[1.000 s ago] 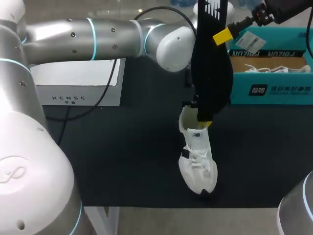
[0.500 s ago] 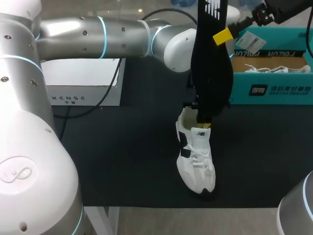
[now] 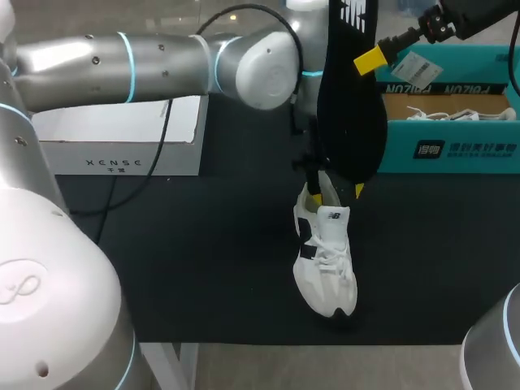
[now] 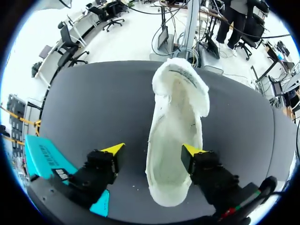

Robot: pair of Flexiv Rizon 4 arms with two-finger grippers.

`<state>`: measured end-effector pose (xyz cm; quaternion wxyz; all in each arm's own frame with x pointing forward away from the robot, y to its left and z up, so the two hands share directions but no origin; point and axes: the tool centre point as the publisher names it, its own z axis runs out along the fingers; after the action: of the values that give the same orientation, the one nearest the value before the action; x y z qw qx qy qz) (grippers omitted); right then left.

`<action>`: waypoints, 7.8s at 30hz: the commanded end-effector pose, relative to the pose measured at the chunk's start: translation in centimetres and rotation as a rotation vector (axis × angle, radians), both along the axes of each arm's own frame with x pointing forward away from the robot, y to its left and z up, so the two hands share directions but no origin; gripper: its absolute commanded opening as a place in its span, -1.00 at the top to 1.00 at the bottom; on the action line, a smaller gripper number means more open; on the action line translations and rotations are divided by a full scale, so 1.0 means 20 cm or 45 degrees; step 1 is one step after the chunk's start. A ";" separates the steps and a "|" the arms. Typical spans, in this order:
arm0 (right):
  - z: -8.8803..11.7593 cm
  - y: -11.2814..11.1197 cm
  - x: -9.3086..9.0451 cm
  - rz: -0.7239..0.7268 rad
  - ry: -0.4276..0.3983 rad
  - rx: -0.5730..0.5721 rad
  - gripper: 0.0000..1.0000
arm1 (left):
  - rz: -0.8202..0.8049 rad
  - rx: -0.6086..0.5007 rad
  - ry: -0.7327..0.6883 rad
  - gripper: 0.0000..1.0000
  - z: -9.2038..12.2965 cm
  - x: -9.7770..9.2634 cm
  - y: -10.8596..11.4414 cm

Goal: Take the shoe out of the shoebox, open the shoe tongue, remove and reinsert the insole, then place the shoe into the shoebox

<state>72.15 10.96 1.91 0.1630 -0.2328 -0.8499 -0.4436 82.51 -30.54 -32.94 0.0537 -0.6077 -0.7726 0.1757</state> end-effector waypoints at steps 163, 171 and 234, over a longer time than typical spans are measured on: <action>-0.41 -0.08 -0.07 -0.049 0.498 0.165 1.00 | 0.214 -1.750 -0.338 -1.00 1.00 0.09 0.31; -0.67 -0.13 -0.01 -0.030 0.712 0.197 1.00 | 0.214 -1.750 -0.338 -1.00 1.00 0.09 0.31; -0.77 0.10 0.51 0.199 0.878 0.246 1.00 | 0.027 -1.806 -0.449 1.00 0.95 -0.09 0.25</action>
<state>82.40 12.73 -13.56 0.4952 -0.2864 -0.7144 -0.4030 80.72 -25.34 -13.77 -0.4775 -0.5089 -0.4773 0.5341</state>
